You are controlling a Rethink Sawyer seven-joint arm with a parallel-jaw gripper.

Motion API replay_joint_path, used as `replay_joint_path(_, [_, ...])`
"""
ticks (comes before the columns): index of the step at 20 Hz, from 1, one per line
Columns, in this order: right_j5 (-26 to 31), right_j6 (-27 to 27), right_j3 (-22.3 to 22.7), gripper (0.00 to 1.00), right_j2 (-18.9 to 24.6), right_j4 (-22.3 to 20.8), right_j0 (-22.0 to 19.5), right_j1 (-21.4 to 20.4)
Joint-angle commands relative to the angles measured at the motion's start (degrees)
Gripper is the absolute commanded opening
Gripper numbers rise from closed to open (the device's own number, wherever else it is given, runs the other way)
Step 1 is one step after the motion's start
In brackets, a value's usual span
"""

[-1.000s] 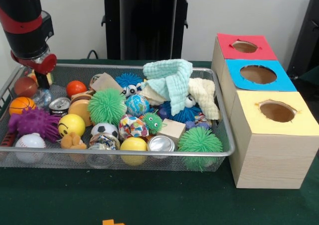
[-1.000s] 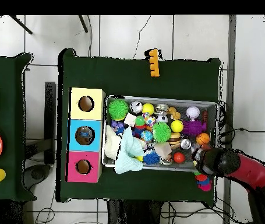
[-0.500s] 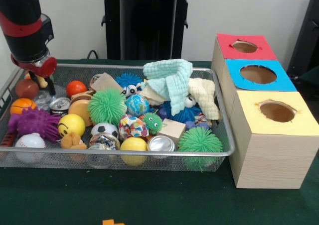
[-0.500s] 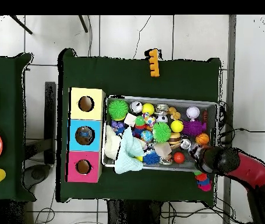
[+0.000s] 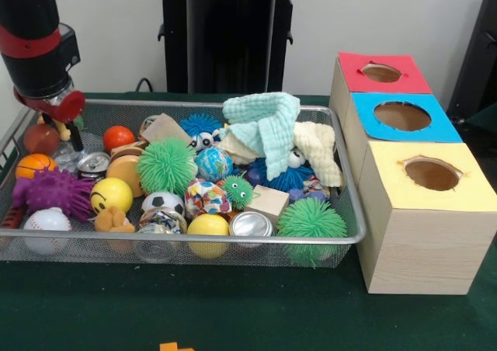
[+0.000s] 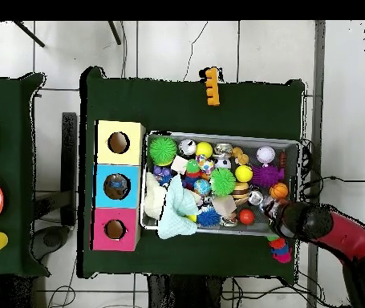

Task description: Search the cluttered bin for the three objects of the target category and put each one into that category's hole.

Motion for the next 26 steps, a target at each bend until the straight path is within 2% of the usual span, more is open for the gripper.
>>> replay_joint_path(1, [-1.4, -2.5, -6.3, 1.0, 4.3, 1.0, -3.1, 2.7])
replay_joint_path(4, [-0.8, -3.4, -6.7, 1.0, 5.7, 1.9, -3.7, 2.8])
replay_joint_path(7, [-2.8, -2.1, -8.2, 1.0, 5.6, 1.3, -3.3, 5.7])
replay_joint_path(10, [-5.1, 1.4, -10.6, 1.0, 3.8, 0.2, -0.2, 8.8])
replay_joint_path(14, [-2.8, 5.6, -13.0, 1.0, 1.9, 1.6, 4.1, 9.3])
replay_joint_path(19, [-3.1, 9.0, -16.4, 1.0, 1.0, 4.2, 7.4, 12.2])
replay_joint_path(26, [0.7, 9.7, -23.0, 1.0, -1.0, 8.3, 10.9, 14.6])
